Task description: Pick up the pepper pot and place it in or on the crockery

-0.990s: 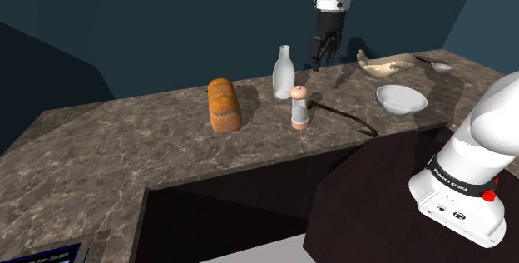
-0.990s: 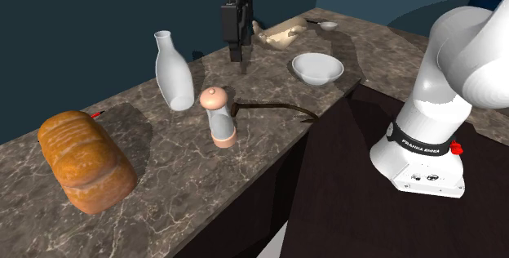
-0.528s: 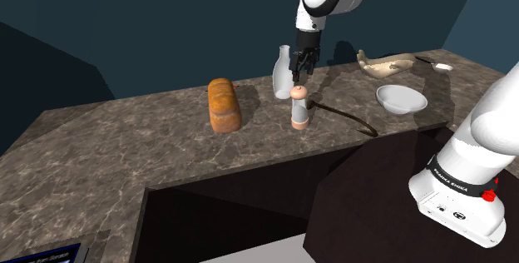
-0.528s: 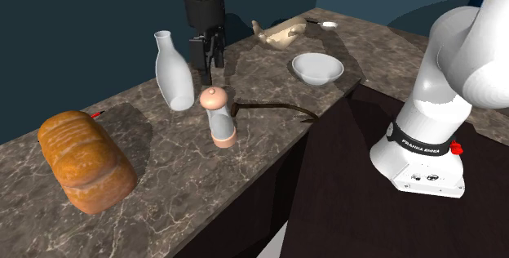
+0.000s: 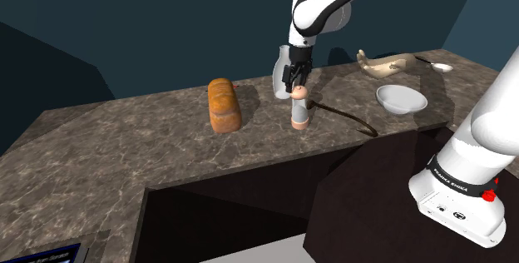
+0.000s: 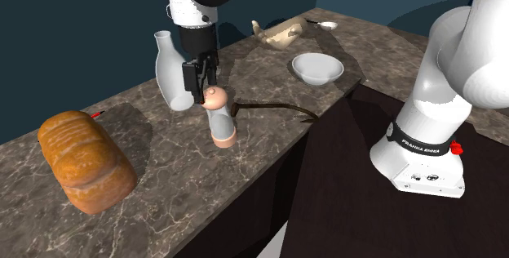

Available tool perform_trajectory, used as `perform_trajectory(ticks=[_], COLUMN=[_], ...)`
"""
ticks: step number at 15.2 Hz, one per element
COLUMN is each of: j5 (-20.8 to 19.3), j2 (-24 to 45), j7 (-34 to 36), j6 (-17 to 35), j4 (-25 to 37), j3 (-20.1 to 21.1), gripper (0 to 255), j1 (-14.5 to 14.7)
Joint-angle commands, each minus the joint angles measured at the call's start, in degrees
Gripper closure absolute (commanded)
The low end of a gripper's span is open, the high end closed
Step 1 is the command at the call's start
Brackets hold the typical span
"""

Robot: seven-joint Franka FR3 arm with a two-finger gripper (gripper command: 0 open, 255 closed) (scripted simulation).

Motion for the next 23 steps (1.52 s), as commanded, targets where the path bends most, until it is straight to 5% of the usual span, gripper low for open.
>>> perform_trajectory(ticks=[1, 9, 10, 23], j5=[0.0, 0.1, 0.1, -0.1], j2=[1.1, 1.4, 1.4, -0.5], j7=[0.1, 0.1, 0.1, 0.5], j6=[1.5, 2.0, 2.0, -1.0], j4=[-0.3, -0.5, -0.5, 0.6], j3=[0.2, 0.2, 0.2, 0.1], gripper=[0, 0, 255, 255], j1=[0.2, 0.2, 0.2, 0.2])
